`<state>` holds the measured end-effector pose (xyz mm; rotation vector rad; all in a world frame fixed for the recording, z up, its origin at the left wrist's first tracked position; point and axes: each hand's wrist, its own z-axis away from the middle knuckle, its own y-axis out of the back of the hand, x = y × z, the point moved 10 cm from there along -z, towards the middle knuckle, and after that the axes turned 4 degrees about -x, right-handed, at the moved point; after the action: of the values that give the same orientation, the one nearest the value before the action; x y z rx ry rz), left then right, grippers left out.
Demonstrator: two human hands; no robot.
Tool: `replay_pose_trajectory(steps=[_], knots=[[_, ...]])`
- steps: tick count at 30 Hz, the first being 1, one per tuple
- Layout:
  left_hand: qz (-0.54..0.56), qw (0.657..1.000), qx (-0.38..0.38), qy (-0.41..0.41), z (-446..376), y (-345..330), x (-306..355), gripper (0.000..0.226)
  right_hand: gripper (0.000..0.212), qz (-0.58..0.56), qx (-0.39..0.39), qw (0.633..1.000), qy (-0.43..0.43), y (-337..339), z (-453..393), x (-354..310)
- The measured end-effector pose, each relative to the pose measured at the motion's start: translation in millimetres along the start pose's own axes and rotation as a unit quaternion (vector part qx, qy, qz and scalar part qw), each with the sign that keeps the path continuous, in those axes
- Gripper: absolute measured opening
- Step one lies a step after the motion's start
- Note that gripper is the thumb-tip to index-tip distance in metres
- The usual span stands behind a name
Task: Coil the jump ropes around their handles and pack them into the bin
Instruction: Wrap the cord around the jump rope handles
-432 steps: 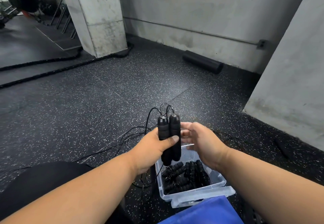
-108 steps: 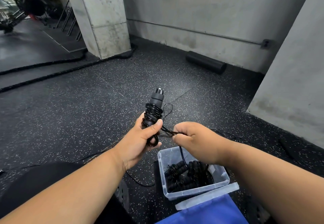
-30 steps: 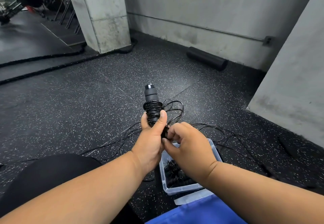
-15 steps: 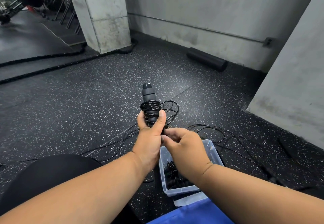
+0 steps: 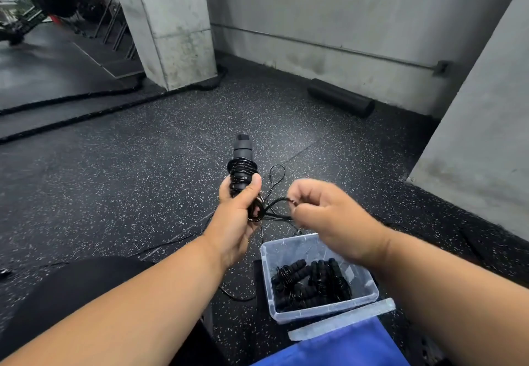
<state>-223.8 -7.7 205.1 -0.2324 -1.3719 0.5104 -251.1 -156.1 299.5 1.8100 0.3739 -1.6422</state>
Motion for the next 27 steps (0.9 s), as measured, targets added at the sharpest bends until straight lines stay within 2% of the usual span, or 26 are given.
replay_pose_trajectory(steps=[4,9,11,14,18,22,27], knots=[[-0.005,0.998,-0.06,0.018,5,-10,-1,0.057,0.015,0.068,0.055,0.996,0.03,46,-3,-9],[-0.031,0.986,-0.142,0.079,15,-27,-13,0.058,0.012,0.198,0.145,0.965,0.095,67,-2,-29],[-0.033,0.978,-0.175,0.111,21,-34,-20,0.07,0.009,0.146,0.177,0.97,0.075,77,-6,-17],[-0.058,0.962,-0.222,0.15,33,-44,-31,0.103,0.006,0.081,0.165,0.983,0.023,79,-11,8],[-0.1,0.95,-0.256,0.15,45,-47,-35,0.113,0.004,0.01,0.128,0.992,-0.015,63,-12,26],[-0.12,0.941,-0.281,0.147,49,-50,-30,0.108,0.006,-0.038,0.131,0.99,-0.013,56,-12,29],[-0.103,0.949,-0.255,0.154,51,-48,-30,0.107,0.005,-0.069,0.097,0.993,0.013,44,-9,22]])
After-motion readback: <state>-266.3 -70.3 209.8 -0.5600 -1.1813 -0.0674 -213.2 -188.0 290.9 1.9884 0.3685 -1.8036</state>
